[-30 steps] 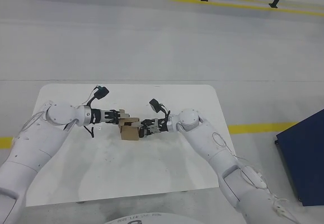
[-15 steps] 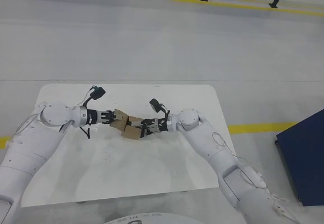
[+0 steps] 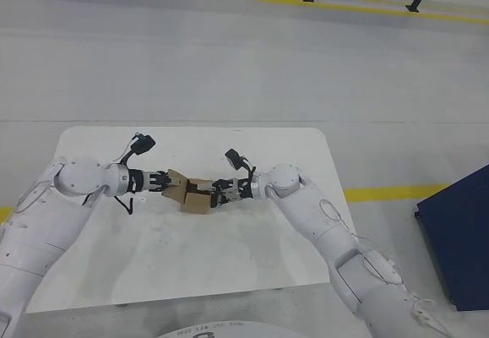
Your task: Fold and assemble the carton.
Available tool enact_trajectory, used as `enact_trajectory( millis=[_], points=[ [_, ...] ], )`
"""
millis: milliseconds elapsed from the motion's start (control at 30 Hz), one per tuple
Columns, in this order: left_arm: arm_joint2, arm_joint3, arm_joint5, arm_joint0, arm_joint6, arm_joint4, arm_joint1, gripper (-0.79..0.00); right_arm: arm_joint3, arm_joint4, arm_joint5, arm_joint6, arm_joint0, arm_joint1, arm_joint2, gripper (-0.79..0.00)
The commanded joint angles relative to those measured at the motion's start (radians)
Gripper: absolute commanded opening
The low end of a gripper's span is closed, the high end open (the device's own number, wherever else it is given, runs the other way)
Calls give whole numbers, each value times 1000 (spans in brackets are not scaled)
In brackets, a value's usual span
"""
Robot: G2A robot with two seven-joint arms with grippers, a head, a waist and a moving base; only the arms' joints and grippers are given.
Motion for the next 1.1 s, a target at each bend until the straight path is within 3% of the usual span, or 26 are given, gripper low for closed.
enact_trajectory(
  millis=[0,300,500,533,567,600,667,800,1067],
  points=[
    [-6,-4,-9,4,-5,-16,2,0,-2,-1,-1,0,-1,0,0,-234],
    [-50,19,-45,22,-10,-67,16,0,-4,0,1,3,-3,1,3,-237],
    [-112,33,-161,57,-30,-135,35,0,0,4,0,6,0,1,3,-200],
    [-121,34,-169,62,-35,-139,38,-129,1,4,0,6,1,1,2,-194],
    [-127,34,-170,65,-41,-142,40,-311,3,5,2,5,2,0,1,-197],
    [-131,35,-168,66,-47,-147,42,-409,4,5,4,5,3,0,0,-194],
    [-128,39,-161,61,-49,-145,43,-489,6,5,4,4,5,-2,-2,-191],
    [-108,69,-159,38,-36,-150,38,-603,10,6,-1,-4,4,-3,-2,-185],
    [-36,121,-162,-22,-12,-144,17,-677,5,11,-12,2,-6,3,12,-197]
  ],
)
